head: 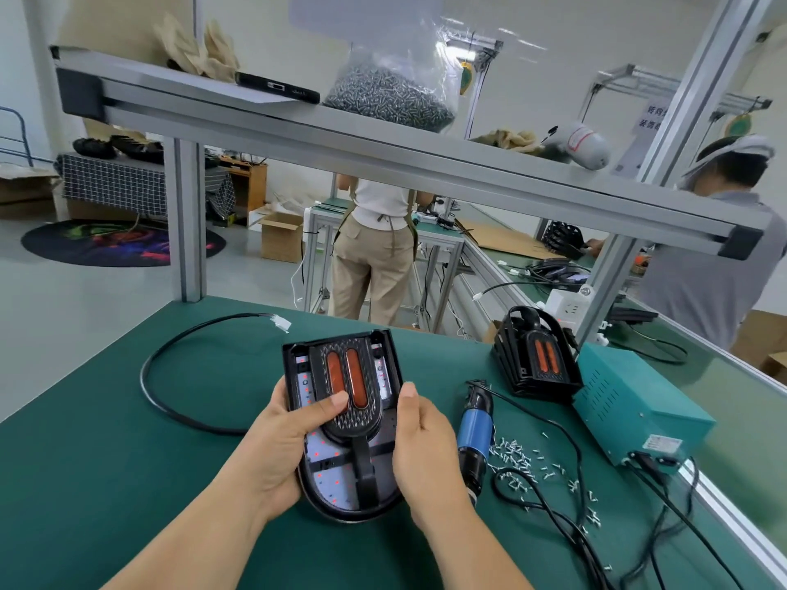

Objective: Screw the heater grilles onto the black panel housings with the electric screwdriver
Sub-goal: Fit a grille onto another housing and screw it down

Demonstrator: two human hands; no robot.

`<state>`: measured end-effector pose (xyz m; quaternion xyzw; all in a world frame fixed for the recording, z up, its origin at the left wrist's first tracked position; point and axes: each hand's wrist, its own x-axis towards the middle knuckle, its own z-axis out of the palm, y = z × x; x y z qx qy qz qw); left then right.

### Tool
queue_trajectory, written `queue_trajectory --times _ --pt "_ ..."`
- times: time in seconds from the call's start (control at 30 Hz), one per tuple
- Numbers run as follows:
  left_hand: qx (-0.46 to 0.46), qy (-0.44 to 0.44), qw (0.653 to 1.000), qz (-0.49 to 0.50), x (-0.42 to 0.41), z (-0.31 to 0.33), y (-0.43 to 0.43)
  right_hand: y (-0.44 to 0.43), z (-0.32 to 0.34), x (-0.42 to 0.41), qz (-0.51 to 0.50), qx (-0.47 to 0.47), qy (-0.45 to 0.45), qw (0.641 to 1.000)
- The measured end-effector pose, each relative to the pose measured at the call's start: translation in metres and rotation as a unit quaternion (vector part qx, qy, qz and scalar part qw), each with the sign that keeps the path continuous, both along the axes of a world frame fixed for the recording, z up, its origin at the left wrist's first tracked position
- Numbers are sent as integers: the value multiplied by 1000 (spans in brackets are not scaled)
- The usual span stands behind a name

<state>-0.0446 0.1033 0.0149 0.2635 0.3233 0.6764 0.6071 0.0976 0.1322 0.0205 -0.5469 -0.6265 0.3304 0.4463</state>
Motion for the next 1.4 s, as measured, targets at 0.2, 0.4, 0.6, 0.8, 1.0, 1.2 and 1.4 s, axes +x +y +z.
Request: queue_trajectory --times 0.2,0.4,0.6,0.8,1.0,1.2,1.4 --pt "3 17 1000 0 3 3 -1 3 -3 1 -24 63 -24 997" --pt "-3 8 1000 22 1 8 -1 1 -1 0 7 -3 94 996" --pt "-11 -17 997 75 -6 10 1 -3 -8 1 177 -147 205 951" --pt "-3 7 999 33 -8 7 2 -4 -9 3 169 -159 215 949" --pt "44 94 995 1 10 1 -3 -5 -5 1 143 -156 276 938" --pt "38 101 994 29 9 1 0 -6 -6 1 137 -142 287 937" --pt "-29 85 994 68 -9 11 6 -4 -5 5 162 -158 277 934"
